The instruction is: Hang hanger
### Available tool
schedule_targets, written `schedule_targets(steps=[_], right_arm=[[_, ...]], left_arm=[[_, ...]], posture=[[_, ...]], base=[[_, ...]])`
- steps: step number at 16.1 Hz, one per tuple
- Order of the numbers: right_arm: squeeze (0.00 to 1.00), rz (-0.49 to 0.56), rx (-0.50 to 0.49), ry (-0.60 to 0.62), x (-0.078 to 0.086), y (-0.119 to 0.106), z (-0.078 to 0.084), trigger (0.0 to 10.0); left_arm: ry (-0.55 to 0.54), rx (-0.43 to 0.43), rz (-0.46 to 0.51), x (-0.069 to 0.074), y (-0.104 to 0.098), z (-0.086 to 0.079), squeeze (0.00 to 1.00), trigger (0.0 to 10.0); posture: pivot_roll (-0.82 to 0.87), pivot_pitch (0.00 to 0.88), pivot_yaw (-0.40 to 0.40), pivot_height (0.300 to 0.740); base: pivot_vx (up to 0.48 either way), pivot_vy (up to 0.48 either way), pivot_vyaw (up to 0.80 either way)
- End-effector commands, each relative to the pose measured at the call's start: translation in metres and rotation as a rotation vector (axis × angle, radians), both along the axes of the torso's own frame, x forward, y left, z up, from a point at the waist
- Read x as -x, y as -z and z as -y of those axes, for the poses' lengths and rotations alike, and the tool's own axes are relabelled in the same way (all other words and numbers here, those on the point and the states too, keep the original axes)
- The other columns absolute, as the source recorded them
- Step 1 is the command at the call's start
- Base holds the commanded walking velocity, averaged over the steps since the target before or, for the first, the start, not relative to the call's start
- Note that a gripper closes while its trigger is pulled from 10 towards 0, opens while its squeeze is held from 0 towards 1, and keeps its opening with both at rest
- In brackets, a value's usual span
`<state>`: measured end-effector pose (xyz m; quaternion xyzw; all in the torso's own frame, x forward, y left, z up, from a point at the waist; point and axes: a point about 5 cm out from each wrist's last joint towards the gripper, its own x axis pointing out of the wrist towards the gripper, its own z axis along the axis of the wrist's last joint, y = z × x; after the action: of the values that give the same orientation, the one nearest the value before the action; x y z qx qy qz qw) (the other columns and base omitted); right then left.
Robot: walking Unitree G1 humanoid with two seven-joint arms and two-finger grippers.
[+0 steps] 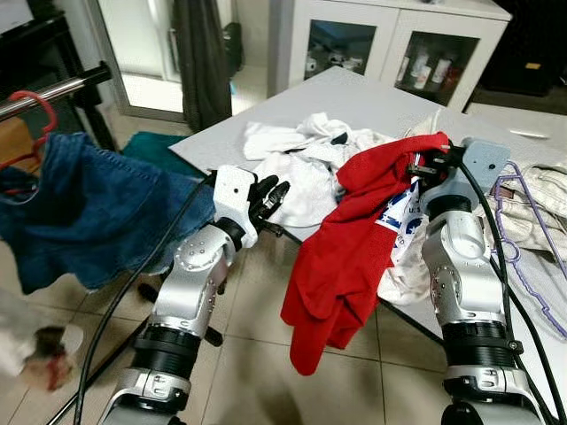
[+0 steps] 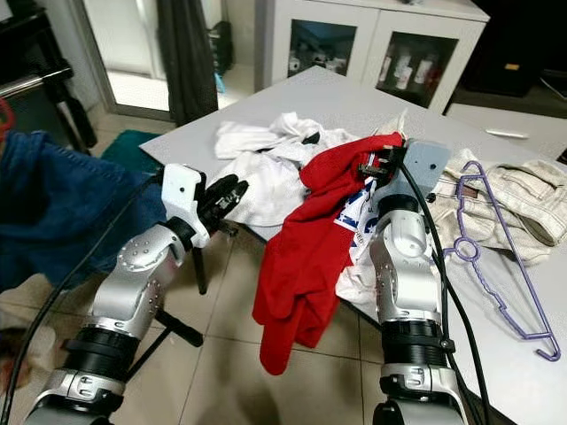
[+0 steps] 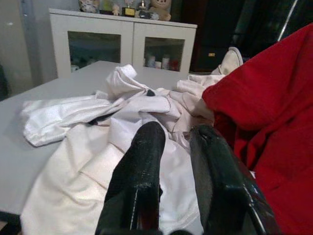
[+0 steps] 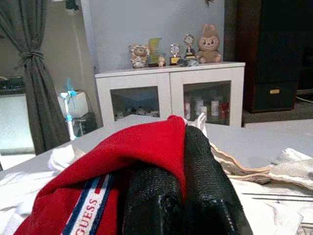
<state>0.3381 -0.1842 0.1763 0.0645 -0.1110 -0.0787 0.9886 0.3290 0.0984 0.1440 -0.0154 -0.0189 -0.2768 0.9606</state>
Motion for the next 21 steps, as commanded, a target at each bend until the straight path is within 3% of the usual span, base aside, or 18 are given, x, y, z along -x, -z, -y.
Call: schedule_targets(steps=[1,12,19,21], right_arm=[[0.0,-0.006,0.003,0.019,-0.001,0.0,0.005,0.0],[0.0,0.054,-0.011,0.023,-0.016,-0.027,0.012,0.0],[0.0,0.058,-0.022,0.022,-0.018,-0.029,0.011,0.0],[0.0,0.066,-0.009,0.027,-0.022,-0.036,0.013,0.0]], left_arm=[[0.011,-0.007,0.019,-0.001,-0.006,0.003,0.0,10.0],[-0.002,-0.004,0.026,-0.003,-0.008,0.002,0.0,10.0],[-0.004,-0.011,0.026,-0.002,-0.008,0.001,0.0,10.0],[0.008,0.02,0.038,-0.002,-0.011,0.002,0.0,10.0]], posture=[[-0.02,0.0,-0.036,0.74],[-0.01,0.0,-0.041,0.74],[-0.01,0.0,-0.039,0.74],[-0.01,0.0,-0.04,0.74]], base=[[0.292,0.0,0.0],[0.448,0.0,0.0],[0.48,0.0,0.0],[0.0,0.0,0.0]])
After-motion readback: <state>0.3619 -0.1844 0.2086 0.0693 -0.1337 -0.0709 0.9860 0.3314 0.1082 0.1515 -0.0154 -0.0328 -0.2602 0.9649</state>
